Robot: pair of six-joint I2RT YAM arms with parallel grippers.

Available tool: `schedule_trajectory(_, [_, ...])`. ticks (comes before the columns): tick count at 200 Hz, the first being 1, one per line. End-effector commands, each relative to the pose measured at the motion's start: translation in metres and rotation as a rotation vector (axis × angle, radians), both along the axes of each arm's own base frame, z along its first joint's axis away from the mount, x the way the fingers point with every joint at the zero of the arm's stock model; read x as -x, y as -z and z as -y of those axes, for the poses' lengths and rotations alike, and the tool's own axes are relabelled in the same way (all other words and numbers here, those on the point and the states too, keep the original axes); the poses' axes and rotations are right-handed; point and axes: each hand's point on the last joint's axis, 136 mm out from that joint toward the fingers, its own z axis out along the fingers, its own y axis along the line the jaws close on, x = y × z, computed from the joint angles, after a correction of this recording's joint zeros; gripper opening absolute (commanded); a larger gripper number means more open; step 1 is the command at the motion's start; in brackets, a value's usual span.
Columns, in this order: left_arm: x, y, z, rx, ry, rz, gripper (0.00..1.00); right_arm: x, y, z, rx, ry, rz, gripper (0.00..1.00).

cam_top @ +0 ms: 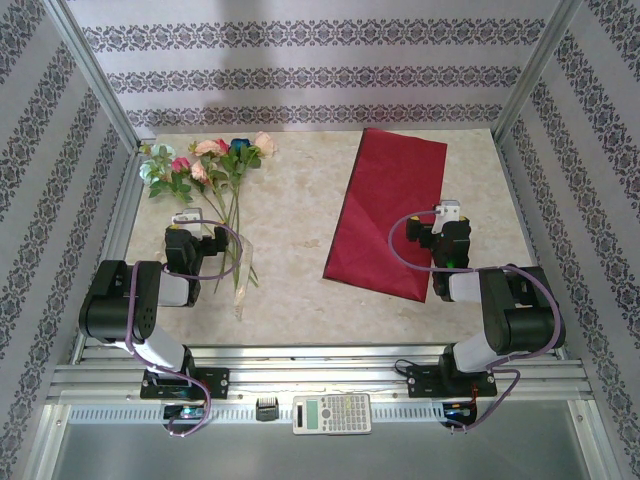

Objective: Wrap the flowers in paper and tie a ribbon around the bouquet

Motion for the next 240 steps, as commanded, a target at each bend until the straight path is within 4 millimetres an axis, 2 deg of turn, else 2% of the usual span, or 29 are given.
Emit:
schedule_trajectory(1, [0.003, -0.012, -0.003, 0.003, -0.027, 0.062, 0.99, -0.003, -0.008, 0.004, -0.008, 0.025, 0.03, 0.98])
schedule_trajectory(25, [0.017, -0.021, -0.014, 0.007, -0.102, 0.12, 0.99, 0.002, -0.016, 0.013, -0.012, 0.084, 0.052, 0.98])
schedule_trajectory(44, [0.022, -0.032, -0.016, 0.006, -0.112, 0.132, 0.99, 0.004, -0.024, 0.011, -0.004, 0.072, 0.068, 0.98])
schedule_trajectory(66, [0.028, -0.051, -0.018, 0.0, -0.134, 0.134, 0.99, 0.012, -0.048, 0.011, 0.03, 0.102, 0.109, 0.98])
schedule_trajectory(77, [0.031, -0.072, -0.023, 0.008, -0.175, 0.167, 0.99, 0.02, -0.07, 0.009, 0.069, 0.119, 0.151, 0.98])
schedule_trajectory(92, [0.033, -0.113, -0.028, 0.021, -0.235, 0.228, 0.99, 0.028, -0.123, 0.003, 0.112, 0.176, 0.235, 0.98])
schedule_trajectory(100, [0.036, -0.132, -0.037, 0.076, -0.331, 0.224, 0.99, 0.031, -0.154, 0.004, 0.06, 0.224, 0.255, 0.98])
schedule_trajectory(103, [0.037, -0.136, -0.04, 0.115, -0.364, 0.204, 0.99, 0.03, -0.157, 0.003, 0.025, 0.23, 0.217, 0.98])
schedule_trajectory(104, [0.037, -0.139, -0.041, 0.127, -0.373, 0.201, 0.99, 0.031, -0.168, 0.003, -0.003, 0.233, 0.246, 0.98])
schedule_trajectory(106, [0.038, -0.137, -0.041, 0.152, -0.387, 0.169, 1.0, 0.032, -0.167, 0.003, -0.033, 0.238, 0.215, 0.98])
schedule_trajectory(107, [0.037, -0.14, -0.041, 0.165, -0.391, 0.163, 0.99, 0.033, -0.159, 0.003, -0.039, 0.236, 0.168, 0.98])
schedule_trajectory(110, [0.039, -0.138, -0.04, 0.21, -0.404, 0.112, 0.99, 0.034, -0.16, 0.0, -0.091, 0.224, 0.135, 0.98])
schedule_trajectory(111, [0.039, -0.142, -0.039, 0.224, -0.405, 0.103, 0.99, 0.033, -0.169, -0.002, -0.118, 0.216, 0.156, 0.98])
schedule_trajectory(113, [0.039, -0.142, -0.036, 0.259, -0.4, 0.068, 0.99, 0.034, -0.172, -0.004, -0.151, 0.202, 0.138, 0.98])
schedule_trajectory(116, [0.04, -0.147, -0.031, 0.295, -0.388, 0.033, 0.99, 0.037, -0.167, -0.008, -0.186, 0.182, 0.085, 0.98])
schedule_trajectory(122, [0.042, -0.152, -0.018, 0.352, -0.335, -0.049, 0.99, 0.041, -0.173, -0.013, -0.279, 0.157, 0.062, 0.98])
schedule_trajectory(128, [0.037, -0.16, -0.009, 0.406, -0.298, -0.053, 0.99, 0.041, -0.176, -0.014, -0.369, 0.163, 0.073, 0.98])
schedule_trajectory(149, [0.013, -0.158, 0.022, 0.722, -0.178, -0.1, 0.99, 0.045, -0.17, -0.019, -0.558, 0.11, 0.002, 0.98])
schedule_trajectory(164, [0.0, -0.151, 0.054, 0.852, -0.081, -0.207, 0.99, 0.051, -0.162, -0.029, -0.518, 0.1, -0.115, 0.97])
schedule_trajectory(173, [-0.001, -0.14, 0.076, 0.897, -0.051, -0.289, 0.99, 0.056, -0.158, -0.046, -0.447, 0.048, -0.198, 0.88])
schedule_trajectory(189, [0.007, -0.114, 0.118, 0.912, -0.015, -0.446, 0.98, 0.07, -0.142, -0.085, -0.284, -0.076, -0.369, 0.76])
schedule_trajectory(199, [0.018, -0.099, 0.146, 0.895, 0.029, -0.54, 0.89, 0.084, -0.126, -0.113, -0.197, -0.18, -0.483, 0.72])
schedule_trajectory(213, [0.037, -0.074, 0.18, 0.899, 0.061, -0.658, 0.77, 0.109, -0.091, -0.151, -0.044, -0.31, -0.616, 0.68])
schedule_trajectory(222, [0.048, -0.06, 0.199, 0.932, 0.086, -0.709, 0.65, 0.127, -0.068, -0.171, 0.029, -0.385, -0.689, 0.67])
schedule_trajectory(240, [0.067, -0.034, 0.223, 0.994, 0.101, -0.779, 0.52, 0.153, -0.032, -0.202, 0.113, -0.51, -0.807, 0.68])
